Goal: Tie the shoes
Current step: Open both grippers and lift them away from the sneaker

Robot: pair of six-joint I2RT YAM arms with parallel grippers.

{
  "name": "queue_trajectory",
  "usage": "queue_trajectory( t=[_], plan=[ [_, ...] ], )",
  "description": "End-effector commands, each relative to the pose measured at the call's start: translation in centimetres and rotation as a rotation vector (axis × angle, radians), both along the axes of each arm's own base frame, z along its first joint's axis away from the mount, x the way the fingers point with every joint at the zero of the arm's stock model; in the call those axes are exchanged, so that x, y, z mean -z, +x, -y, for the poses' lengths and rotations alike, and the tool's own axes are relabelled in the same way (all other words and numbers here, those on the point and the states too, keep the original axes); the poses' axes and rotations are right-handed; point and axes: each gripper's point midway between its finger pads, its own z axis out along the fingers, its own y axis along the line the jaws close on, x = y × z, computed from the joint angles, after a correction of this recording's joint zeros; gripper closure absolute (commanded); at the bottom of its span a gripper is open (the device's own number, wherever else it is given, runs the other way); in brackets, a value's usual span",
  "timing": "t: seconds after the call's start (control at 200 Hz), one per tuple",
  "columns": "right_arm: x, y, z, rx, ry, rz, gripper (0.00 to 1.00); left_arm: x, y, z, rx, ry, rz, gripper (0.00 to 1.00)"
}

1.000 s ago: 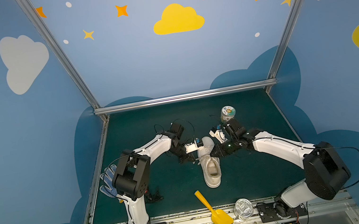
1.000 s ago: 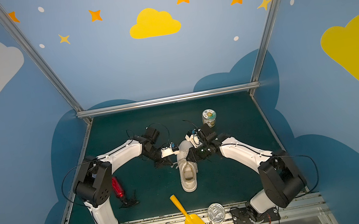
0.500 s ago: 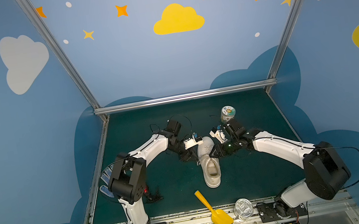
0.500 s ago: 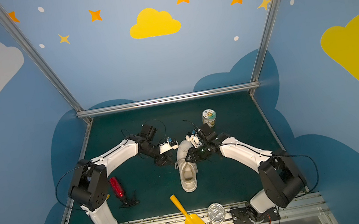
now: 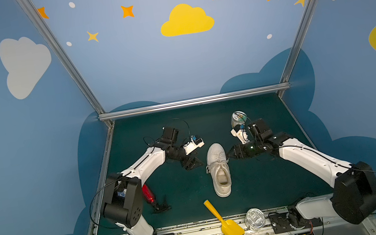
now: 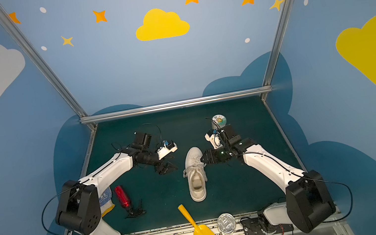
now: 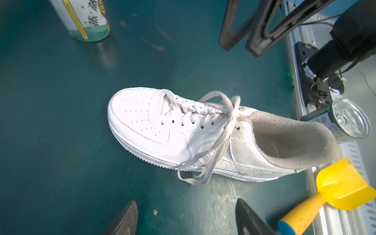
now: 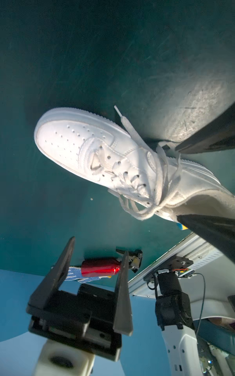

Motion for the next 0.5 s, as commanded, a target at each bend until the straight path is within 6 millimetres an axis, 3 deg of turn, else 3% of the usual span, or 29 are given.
queue_trajectory(
  t=[0.0,0.085,0.32,0.496],
  plan=[
    [2.3,1.5,1.0,0.032,-0.005,-0.047,0.51,-2.2,0.8,0.2,-0.044,-0.063,0.032,0.24],
    [4.1,2.6,1.6,0.043,-0.025,-0.086,0.55,-2.4,0.5,0.2,-0.046,-0.062,0.026,0.24],
    [7.4,4.9,1.1,0.010,-0.040,-0.138,0.85,-2.0,-0.3,-0.4,-0.054,-0.044,0.020,0.23],
    [8.6,6.1,0.2,-0.009,-0.015,-0.166,0.92,-1.7,-0.8,-1.0,-0.064,-0.028,0.019,0.23]
  ],
)
